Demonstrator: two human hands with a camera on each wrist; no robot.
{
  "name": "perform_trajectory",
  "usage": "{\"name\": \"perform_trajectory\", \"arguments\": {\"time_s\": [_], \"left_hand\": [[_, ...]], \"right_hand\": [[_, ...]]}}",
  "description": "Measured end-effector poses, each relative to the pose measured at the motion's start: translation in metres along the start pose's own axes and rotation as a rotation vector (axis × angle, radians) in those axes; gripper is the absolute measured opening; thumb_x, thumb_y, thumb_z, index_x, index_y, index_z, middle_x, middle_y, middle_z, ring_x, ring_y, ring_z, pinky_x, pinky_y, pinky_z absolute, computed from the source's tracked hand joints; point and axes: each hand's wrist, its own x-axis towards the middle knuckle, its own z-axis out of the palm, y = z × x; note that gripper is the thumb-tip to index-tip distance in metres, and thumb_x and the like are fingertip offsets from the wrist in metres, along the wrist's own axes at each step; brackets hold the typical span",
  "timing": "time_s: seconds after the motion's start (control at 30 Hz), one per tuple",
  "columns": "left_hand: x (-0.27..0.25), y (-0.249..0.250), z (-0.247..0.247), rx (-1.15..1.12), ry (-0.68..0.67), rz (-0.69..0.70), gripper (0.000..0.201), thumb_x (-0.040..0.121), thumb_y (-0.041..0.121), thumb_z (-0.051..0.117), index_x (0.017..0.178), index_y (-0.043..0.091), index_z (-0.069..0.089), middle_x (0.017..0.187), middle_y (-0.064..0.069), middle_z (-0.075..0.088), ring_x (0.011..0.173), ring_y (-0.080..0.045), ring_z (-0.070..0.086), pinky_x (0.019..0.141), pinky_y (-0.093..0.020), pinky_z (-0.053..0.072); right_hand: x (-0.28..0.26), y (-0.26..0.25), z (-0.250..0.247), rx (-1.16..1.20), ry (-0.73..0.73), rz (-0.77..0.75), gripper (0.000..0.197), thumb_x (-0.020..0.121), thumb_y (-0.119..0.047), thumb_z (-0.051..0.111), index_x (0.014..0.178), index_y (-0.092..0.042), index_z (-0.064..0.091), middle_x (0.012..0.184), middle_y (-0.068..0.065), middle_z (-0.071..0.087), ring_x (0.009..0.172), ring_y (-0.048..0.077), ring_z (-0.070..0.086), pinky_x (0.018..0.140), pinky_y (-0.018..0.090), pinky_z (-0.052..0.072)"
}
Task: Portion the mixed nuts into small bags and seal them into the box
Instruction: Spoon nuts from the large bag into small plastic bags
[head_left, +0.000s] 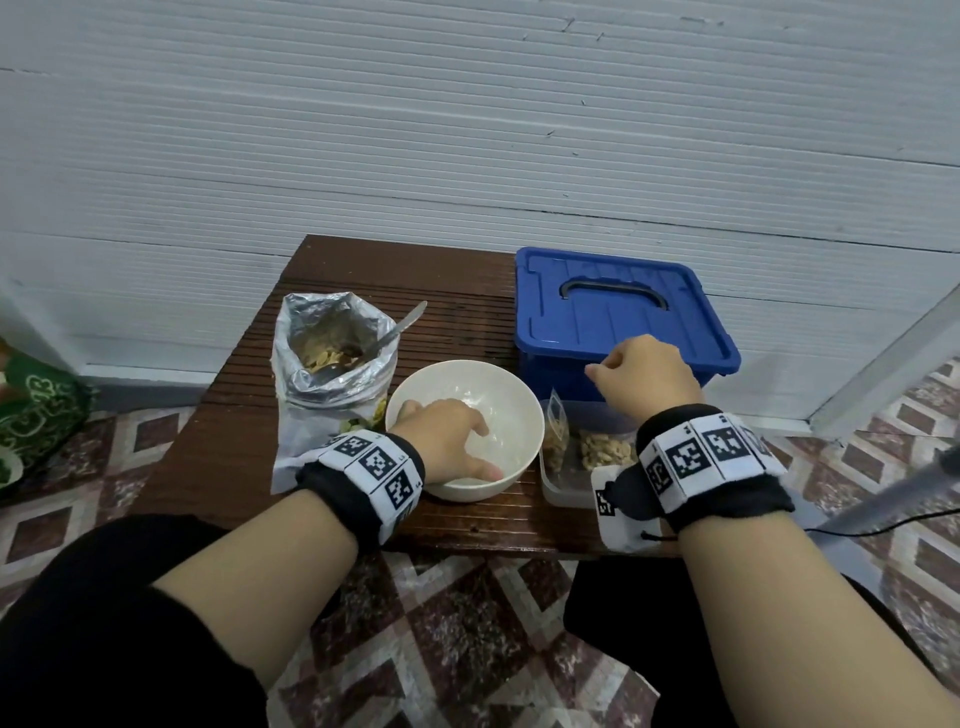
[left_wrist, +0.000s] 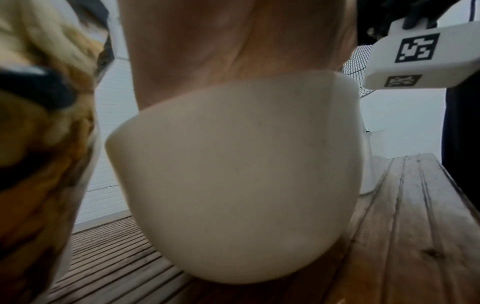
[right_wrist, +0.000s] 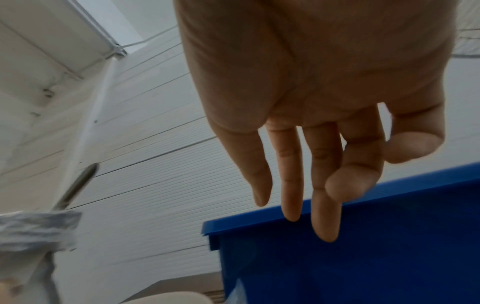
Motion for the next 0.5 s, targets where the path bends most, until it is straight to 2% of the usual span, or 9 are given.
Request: {"name": "perform_trajectory", "arguments": {"time_s": [0.1, 0.23, 0.33, 0.43, 0.5], "left_hand": [[0.002, -0.001, 0.001, -0.014, 0.007, 0.005, 0.056, 0.077, 0.059, 0.067, 0.122, 0.028, 0.057, 0.138, 0.004, 0.049, 0.129, -0.019, 0.042, 0.106, -0.037, 0.026], [0.004, -0.002, -0.002, -0.019, 0.001, 0.013, 0.051, 0.077, 0.059, 0.068, 0.116, 0.028, 0.06, 0.135, 0.004, 0.05, 0.128, -0.018, 0.042, 0.106, -0.038, 0.027], [0.003, -0.002, -0.001, -0.017, 0.003, 0.017, 0.05, 0.078, 0.059, 0.067, 0.116, 0.028, 0.06, 0.135, 0.004, 0.05, 0.128, -0.018, 0.042, 0.106, -0.038, 0.027], [0.004, -0.003, 0.0, -0.014, -0.002, 0.011, 0.05, 0.078, 0.059, 0.067, 0.117, 0.029, 0.059, 0.136, 0.004, 0.049, 0.129, -0.018, 0.041, 0.106, -0.038, 0.027], [0.004, -0.003, 0.0, -0.017, -0.004, 0.001, 0.051, 0.078, 0.059, 0.067, 0.119, 0.029, 0.058, 0.137, 0.004, 0.049, 0.128, -0.019, 0.041, 0.105, -0.038, 0.028]], "right_hand": [[0.016, 0.021, -0.007, 0.058, -0.016, 0.077, 0.019, 0.089, -0.021, 0.061, 0.09, -0.003, 0.069, 0.093, 0.013, 0.067, 0.083, 0.028, 0.061, 0.072, 0.032, 0.048], [0.025, 0.05, -0.014, 0.059, -0.027, 0.171, 0.015, 0.083, -0.008, 0.061, 0.091, 0.002, 0.068, 0.094, 0.02, 0.066, 0.08, 0.03, 0.061, 0.065, 0.028, 0.044], [0.026, 0.063, -0.008, -0.003, -0.071, 0.22, 0.016, 0.083, -0.007, 0.062, 0.096, 0.001, 0.067, 0.094, 0.02, 0.066, 0.084, 0.031, 0.063, 0.068, 0.031, 0.048], [0.026, 0.07, 0.003, -0.049, -0.14, 0.227, 0.014, 0.084, -0.005, 0.059, 0.094, 0.001, 0.066, 0.091, 0.018, 0.068, 0.086, 0.032, 0.066, 0.078, 0.037, 0.055], [0.024, 0.07, 0.01, -0.072, -0.174, 0.223, 0.012, 0.085, -0.004, 0.057, 0.092, 0.002, 0.065, 0.089, 0.018, 0.068, 0.084, 0.031, 0.067, 0.077, 0.037, 0.054]]}}
